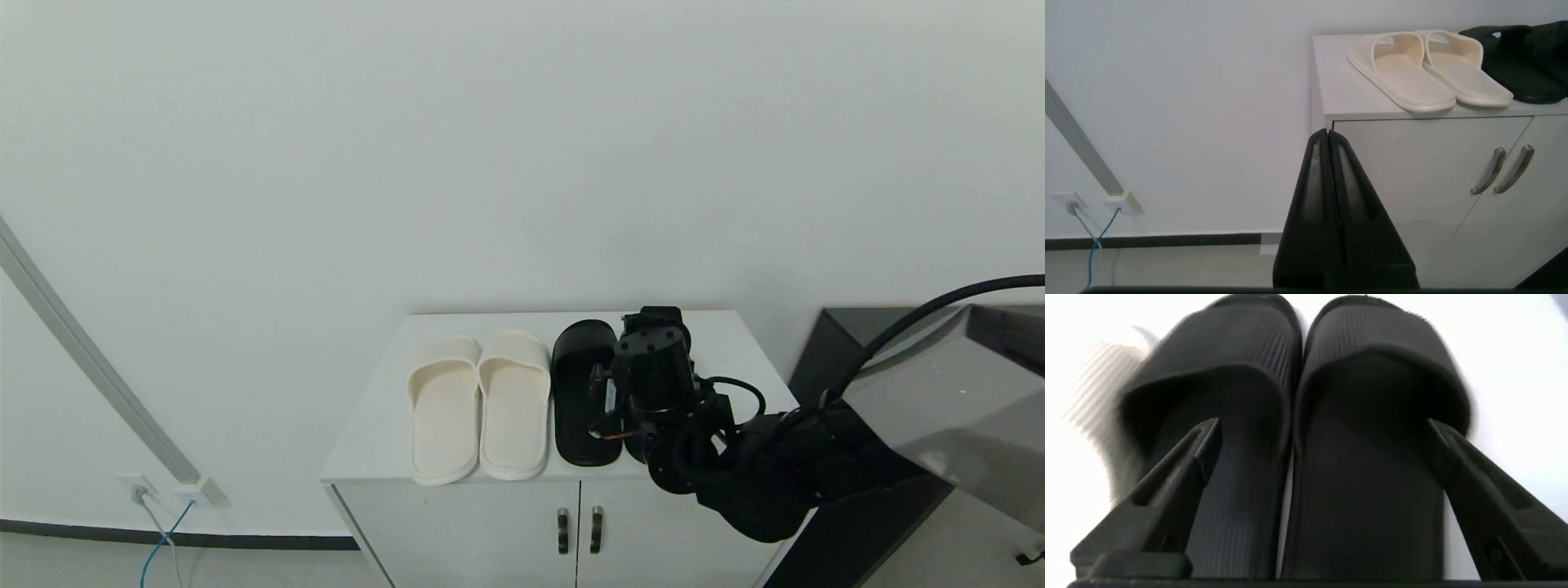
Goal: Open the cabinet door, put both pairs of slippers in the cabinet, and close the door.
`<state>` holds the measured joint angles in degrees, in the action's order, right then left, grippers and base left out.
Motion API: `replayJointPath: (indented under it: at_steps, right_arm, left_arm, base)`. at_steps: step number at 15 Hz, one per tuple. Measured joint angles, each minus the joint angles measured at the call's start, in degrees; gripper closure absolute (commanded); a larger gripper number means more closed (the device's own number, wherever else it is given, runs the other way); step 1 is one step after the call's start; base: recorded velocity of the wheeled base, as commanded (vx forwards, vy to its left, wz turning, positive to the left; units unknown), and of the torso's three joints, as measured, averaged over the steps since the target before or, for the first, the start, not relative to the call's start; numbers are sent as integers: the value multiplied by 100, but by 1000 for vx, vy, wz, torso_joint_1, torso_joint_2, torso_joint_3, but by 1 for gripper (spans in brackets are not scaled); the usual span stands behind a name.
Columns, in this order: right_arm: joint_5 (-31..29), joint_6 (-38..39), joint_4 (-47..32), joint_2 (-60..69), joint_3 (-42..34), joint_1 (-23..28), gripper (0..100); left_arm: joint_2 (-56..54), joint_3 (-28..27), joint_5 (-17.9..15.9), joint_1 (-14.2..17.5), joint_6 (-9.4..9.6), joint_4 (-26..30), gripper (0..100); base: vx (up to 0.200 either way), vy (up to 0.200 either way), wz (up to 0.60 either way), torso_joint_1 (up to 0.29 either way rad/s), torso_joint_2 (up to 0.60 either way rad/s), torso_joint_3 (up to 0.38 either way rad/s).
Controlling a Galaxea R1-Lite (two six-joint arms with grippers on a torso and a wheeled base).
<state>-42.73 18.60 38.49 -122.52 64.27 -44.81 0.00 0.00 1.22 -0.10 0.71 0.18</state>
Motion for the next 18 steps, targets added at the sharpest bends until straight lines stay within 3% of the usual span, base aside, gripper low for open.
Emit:
replayJointPath:
  at_steps: [10,11,18]
  right_arm:
    - [-32,-405,13,-1112,1442,391,0]
    - [-32,-402,16,-1172,1510,427,100]
    - [-57,-561,207,-1143,1451,477,100]
  left_arm:
    - [0,0,0,0,-13,0,100]
    - [0,0,-2,0,-16,0,100]
    - [0,0,0,0,-35,0,100]
  base:
    - [0,0,0,0,0,0]
    - [0,0,0,0,0,0]
    - [0,0,0,0,0,0]
